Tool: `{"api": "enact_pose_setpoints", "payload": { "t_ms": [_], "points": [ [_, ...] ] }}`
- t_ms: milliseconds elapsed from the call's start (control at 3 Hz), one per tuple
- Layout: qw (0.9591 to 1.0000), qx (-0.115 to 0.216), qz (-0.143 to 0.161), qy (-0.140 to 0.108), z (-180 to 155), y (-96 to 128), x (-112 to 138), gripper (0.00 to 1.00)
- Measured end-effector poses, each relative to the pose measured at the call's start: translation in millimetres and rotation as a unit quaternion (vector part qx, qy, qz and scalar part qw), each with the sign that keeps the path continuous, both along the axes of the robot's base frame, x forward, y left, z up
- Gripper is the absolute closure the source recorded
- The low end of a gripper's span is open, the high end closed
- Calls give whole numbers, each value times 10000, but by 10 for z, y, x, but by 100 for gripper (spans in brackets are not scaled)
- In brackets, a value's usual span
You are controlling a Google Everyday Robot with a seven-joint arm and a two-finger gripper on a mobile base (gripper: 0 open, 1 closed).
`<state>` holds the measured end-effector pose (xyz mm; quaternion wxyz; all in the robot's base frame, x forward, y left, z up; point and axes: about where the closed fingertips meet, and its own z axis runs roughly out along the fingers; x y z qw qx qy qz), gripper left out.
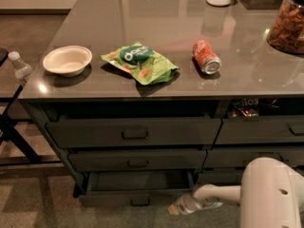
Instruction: Close bottom drawer
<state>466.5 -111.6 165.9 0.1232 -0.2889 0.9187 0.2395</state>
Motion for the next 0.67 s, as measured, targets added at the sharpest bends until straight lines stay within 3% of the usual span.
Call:
{"api": "enact_pose_setpoints", "payload": {
  "t_ms": [333,667],
  "points": [
    [9993,-234,-259,-164,-51,-60,314,100],
    [9993,-234,-260,-165,-51,-60,293,100]
  ]
}}
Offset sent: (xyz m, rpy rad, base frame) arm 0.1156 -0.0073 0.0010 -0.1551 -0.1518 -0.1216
